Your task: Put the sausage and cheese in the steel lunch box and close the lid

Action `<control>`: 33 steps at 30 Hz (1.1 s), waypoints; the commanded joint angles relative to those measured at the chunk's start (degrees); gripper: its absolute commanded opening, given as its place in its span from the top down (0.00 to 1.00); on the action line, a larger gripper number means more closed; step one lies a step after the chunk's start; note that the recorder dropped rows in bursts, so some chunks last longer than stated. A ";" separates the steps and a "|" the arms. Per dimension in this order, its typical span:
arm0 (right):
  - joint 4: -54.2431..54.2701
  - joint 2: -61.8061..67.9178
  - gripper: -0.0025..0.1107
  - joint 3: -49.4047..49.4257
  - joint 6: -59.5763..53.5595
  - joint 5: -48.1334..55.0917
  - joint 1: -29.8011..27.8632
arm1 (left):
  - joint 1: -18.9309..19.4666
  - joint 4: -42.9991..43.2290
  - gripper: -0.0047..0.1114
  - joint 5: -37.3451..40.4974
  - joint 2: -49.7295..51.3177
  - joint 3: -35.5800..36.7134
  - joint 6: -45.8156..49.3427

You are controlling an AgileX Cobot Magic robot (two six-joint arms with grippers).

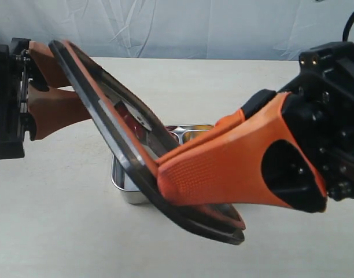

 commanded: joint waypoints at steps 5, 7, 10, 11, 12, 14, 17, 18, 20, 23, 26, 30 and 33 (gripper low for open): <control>0.82 0.35 0.99 -0.36 1.45 0.96 -0.06 | -0.21 4.23 0.49 -4.14 -0.55 -0.32 2.55; 0.70 0.35 0.99 -0.36 1.45 0.96 -0.06 | -0.21 5.23 0.49 -5.03 -0.68 -0.32 4.04; 0.18 0.35 0.99 -0.36 1.45 0.96 -0.06 | -0.21 5.72 0.49 -8.45 -0.68 -0.32 4.04; 0.17 0.35 0.99 -0.36 1.45 0.96 -0.06 | -0.21 5.71 0.49 -8.45 -0.68 -0.32 4.18; 0.17 0.35 0.99 -0.36 1.45 0.96 -0.06 | -0.21 5.11 0.49 -8.45 -0.68 -0.32 4.16; 0.17 0.35 0.99 -0.36 1.45 0.96 -0.06 | -0.21 3.95 0.49 -8.21 -0.68 -0.32 6.83; 0.17 0.35 0.99 -0.36 1.45 0.96 -0.06 | -0.21 3.36 0.49 -10.43 -0.68 -0.32 9.11; 0.17 0.35 0.99 -0.36 1.45 0.96 -0.06 | -0.21 3.36 0.49 -11.18 -0.68 -0.32 9.22; 0.17 0.35 0.99 -0.36 1.45 0.96 -0.06 | -0.21 2.79 0.49 -11.60 -0.68 -0.32 10.06; 0.17 0.35 0.99 -0.74 1.45 0.96 -0.06 | -0.21 1.49 0.49 -11.60 -0.68 -0.32 10.06; 0.17 0.35 0.99 -0.97 1.45 0.96 -0.06 | -0.21 1.34 0.49 -10.14 -0.68 -0.32 10.06; 0.17 0.35 0.99 -0.97 1.19 0.96 -0.06 | -0.21 -2.02 0.49 -3.41 -0.68 -0.32 10.06; 0.17 0.35 0.99 -0.97 1.19 0.96 -0.06 | -0.21 -2.27 0.49 -2.25 -0.68 -0.32 10.06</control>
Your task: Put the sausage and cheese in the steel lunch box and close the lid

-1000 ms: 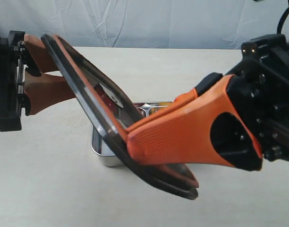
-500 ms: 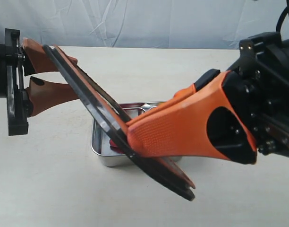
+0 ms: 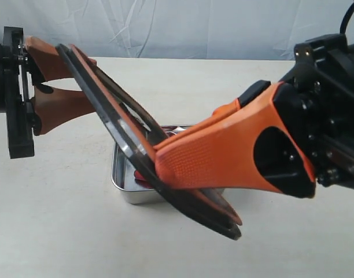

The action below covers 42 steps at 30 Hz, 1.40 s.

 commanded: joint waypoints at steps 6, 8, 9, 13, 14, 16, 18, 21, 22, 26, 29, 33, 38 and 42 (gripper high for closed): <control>0.67 0.02 0.99 -0.42 1.45 0.07 -0.06 | -0.21 -3.04 0.49 7.08 -0.39 -0.32 1.78; 1.58 0.02 0.99 -0.42 1.45 0.07 0.09 | -0.21 -3.43 0.49 7.08 -0.39 -0.32 1.78; 2.37 0.02 0.99 -0.42 1.45 0.07 0.65 | -0.21 -3.41 0.49 7.08 -0.62 -0.32 1.78; 6.98 0.02 0.99 -0.42 1.45 0.07 4.34 | -0.33 -3.15 0.49 7.08 -1.30 -0.32 1.78; 8.02 0.02 0.99 -0.42 1.45 0.07 5.52 | -0.33 -2.89 0.49 7.08 -1.55 -0.32 1.78; 7.60 0.02 0.99 -0.42 1.45 0.07 7.04 | -0.22 -1.99 0.49 7.08 -1.98 -0.32 1.78; 5.40 -0.25 0.99 -0.52 1.45 0.07 7.36 | -0.09 -0.62 0.49 7.08 -2.56 -0.32 1.78; 2.87 -1.15 0.99 -0.65 1.45 0.07 7.24 | -0.09 1.23 0.49 7.08 -3.30 -0.32 1.78; 2.76 -1.44 0.99 -0.65 1.45 0.07 7.24 | -0.09 1.22 0.49 7.08 -3.38 -0.32 1.78; 2.38 -2.87 0.99 -1.05 1.45 0.07 7.24 | -0.09 1.65 0.49 7.08 -4.05 -0.32 1.78; 0.39 -3.98 0.99 -1.47 1.45 0.07 7.24 | -0.09 1.83 0.49 7.08 -4.66 -0.32 1.45; 0.39 -3.98 0.99 -1.47 1.45 0.07 5.01 | -0.09 0.54 0.49 7.08 -6.53 0.48 -0.02; 0.39 -3.98 0.99 -1.47 1.45 0.07 2.54 | -0.09 -0.72 0.49 7.08 -10.44 0.45 -0.02; 0.39 -3.31 0.99 -1.47 1.45 0.07 2.54 | -2.23 -0.80 0.49 7.08 -11.55 0.45 -2.96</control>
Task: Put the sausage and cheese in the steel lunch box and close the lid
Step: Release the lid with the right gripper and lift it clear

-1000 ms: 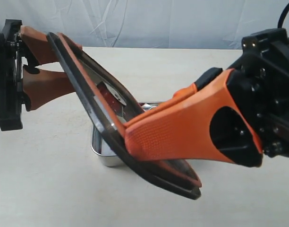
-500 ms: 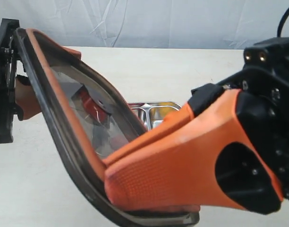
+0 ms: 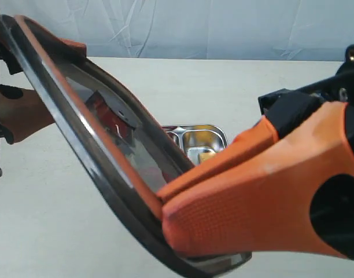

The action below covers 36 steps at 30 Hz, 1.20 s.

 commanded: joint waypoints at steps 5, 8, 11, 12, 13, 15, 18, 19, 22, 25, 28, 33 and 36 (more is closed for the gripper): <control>0.22 1.97 0.99 -0.50 1.45 2.09 -7.19 | -5.12 1.95 0.50 2.18 -1.66 0.34 -5.52; 0.22 1.97 0.99 -0.50 1.45 2.09 -9.46 | -5.24 2.81 0.51 2.18 -1.66 0.34 -6.07; 0.22 2.09 0.99 -0.50 1.45 2.09 -10.69 | -5.24 2.03 0.54 2.18 -1.66 0.34 -6.39; 0.22 2.09 0.99 -0.50 1.45 2.09 -11.03 | -5.24 2.03 0.55 2.18 -1.66 0.34 -6.49; 0.22 2.09 0.99 -0.50 1.45 2.09 -11.47 | -5.24 2.00 0.57 2.18 -1.66 0.34 -6.49; 0.22 2.17 0.99 -0.50 1.20 2.09 -12.54 | -5.24 1.58 0.63 2.18 -1.66 0.34 -6.49; 0.22 2.31 0.99 -0.50 0.79 5.03 -13.69 | -5.24 0.83 0.77 2.18 -1.66 0.34 -6.53; 0.22 2.55 0.99 -0.50 0.79 5.81 -14.20 | -5.24 0.83 0.83 2.18 -1.66 0.34 -6.62; 0.22 3.17 0.99 -0.50 0.79 7.44 -14.77 | -5.24 0.73 0.96 2.18 -1.66 0.34 -7.00; 0.22 4.01 0.99 -0.50 0.79 8.28 -14.77 | -5.24 0.71 0.96 2.18 -1.66 0.34 -8.23; 0.22 4.67 0.99 -0.50 0.79 10.68 -14.77 | -5.24 0.71 0.96 2.18 -1.66 0.34 -9.18; 0.22 5.13 0.99 -0.50 0.79 18.93 -14.77 | -5.24 0.50 0.96 0.84 -1.66 0.34 -10.03; 0.22 5.57 0.99 -0.50 0.79 22.80 -14.77 | -5.24 0.39 0.96 -1.54 -1.66 0.34 -10.47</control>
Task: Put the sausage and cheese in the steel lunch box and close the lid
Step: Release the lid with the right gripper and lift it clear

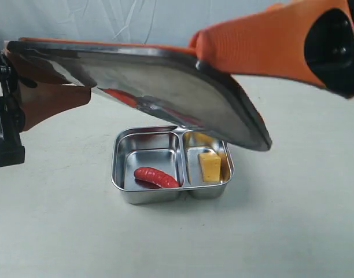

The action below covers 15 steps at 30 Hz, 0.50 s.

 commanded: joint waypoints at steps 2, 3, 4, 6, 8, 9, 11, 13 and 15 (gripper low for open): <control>-4.44 3.44 0.99 0.54 0.79 21.75 -1.03 | -1.66 -5.11 0.96 11.65 -1.43 -0.62 -0.41; -4.44 3.68 0.99 0.54 0.96 23.17 -1.03 | -1.66 -5.11 0.96 10.83 -1.43 -0.62 -0.71; -4.44 4.12 0.99 0.54 1.17 24.32 -1.03 | -1.66 -5.11 0.96 10.47 -1.43 -0.62 -0.82; -4.44 4.94 0.99 0.54 1.42 26.19 -1.03 | -1.66 -5.11 0.96 9.55 -1.43 -0.62 -1.23; -4.44 6.08 0.99 0.54 1.42 26.82 -1.03 | -1.66 -5.25 0.96 8.88 -1.43 -0.62 -1.73; -4.44 6.57 0.99 0.54 1.42 26.82 -1.03 | -1.66 -5.59 0.96 8.00 -1.43 -0.62 -2.16; -4.44 7.81 0.99 0.54 1.42 26.01 -1.03 | -1.66 -6.47 0.96 6.37 -1.43 -0.62 -2.55; -4.44 8.95 0.99 0.54 1.42 24.62 -1.03 | -1.66 -7.25 0.96 5.46 -1.43 -0.62 -2.55; -4.44 9.91 0.99 0.54 1.42 23.99 -1.03 | -1.66 -7.35 0.96 4.94 -1.43 -0.62 -2.44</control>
